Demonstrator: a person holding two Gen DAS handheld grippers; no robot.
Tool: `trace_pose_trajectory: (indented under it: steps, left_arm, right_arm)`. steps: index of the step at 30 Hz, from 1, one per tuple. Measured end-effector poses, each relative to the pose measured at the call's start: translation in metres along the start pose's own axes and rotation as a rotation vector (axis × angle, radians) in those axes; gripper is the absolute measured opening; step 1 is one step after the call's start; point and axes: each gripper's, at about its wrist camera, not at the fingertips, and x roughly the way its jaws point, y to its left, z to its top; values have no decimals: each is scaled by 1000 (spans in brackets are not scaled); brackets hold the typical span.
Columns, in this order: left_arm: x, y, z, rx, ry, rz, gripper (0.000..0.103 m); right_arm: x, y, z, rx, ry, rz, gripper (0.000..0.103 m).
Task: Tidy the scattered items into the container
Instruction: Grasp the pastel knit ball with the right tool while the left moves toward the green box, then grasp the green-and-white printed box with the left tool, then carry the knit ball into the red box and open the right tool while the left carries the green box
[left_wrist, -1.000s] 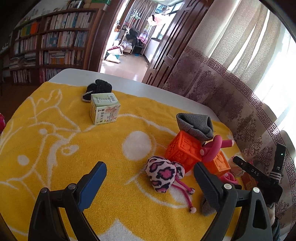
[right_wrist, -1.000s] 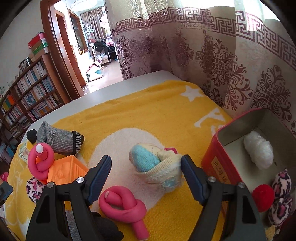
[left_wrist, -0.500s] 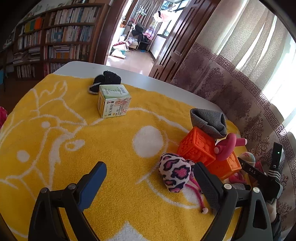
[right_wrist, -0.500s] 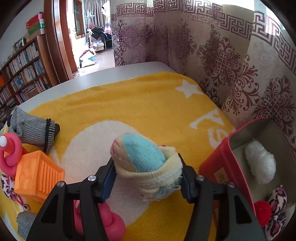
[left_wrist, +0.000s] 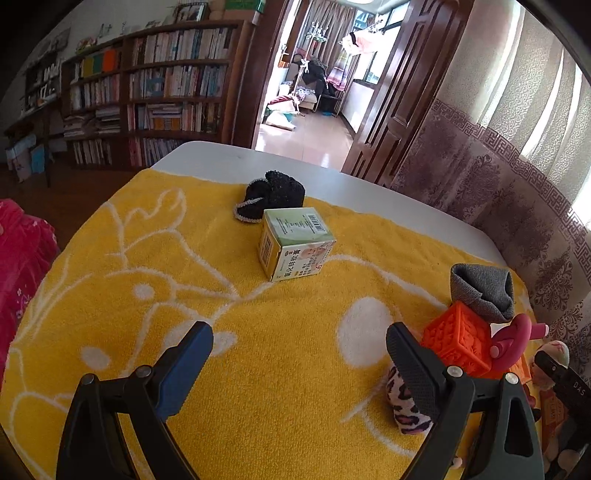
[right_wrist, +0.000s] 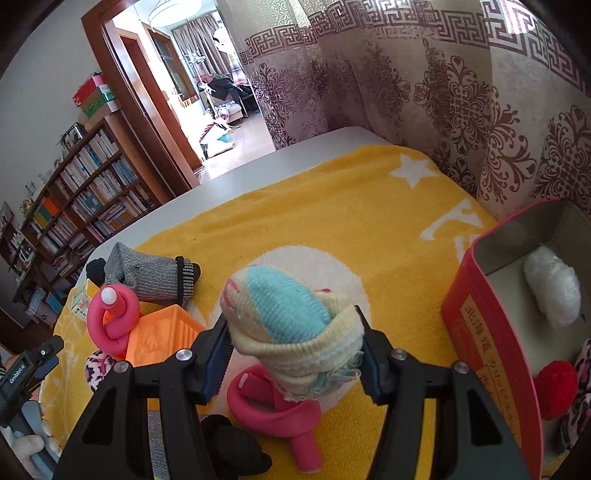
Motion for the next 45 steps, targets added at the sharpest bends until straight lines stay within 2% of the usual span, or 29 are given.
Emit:
trace_pose_trajectory:
  steps: [5, 10, 13, 14, 15, 16, 20, 28, 37, 45]
  left_arm:
    - [31, -8, 23, -17, 38, 61, 96]
    - [59, -18, 41, -9, 29, 154, 96]
    - [74, -20, 48, -7, 28, 178, 96]
    - [78, -19, 49, -9, 26, 180, 92]
    - [84, -17, 50, -11, 36, 177, 69]
    - [91, -13, 51, -21, 63, 165, 60]
    - [90, -7, 49, -24, 51, 130, 59]
    - [64, 0, 30, -47, 42, 53, 59]
    - [1, -11, 3, -16, -20, -52, 59]
    - [-47, -46, -26, 71, -53, -140, 59]
  right_arm:
    - [0, -5, 0, 11, 0, 2, 63]
    - [4, -11, 1, 11, 6, -11, 63]
    - [3, -12, 1, 10, -1, -15, 63]
    - [3, -12, 1, 11, -3, -16, 63]
    - [3, -12, 1, 12, -3, -16, 63]
    - [3, -12, 1, 11, -2, -15, 63]
    - [3, -12, 0, 2, -8, -18, 63]
    - [-3, -13, 1, 9, -30, -13, 63]
    - [-11, -16, 3, 20, -66, -12, 63]
    - [-47, -11, 8, 28, -157, 23, 63]
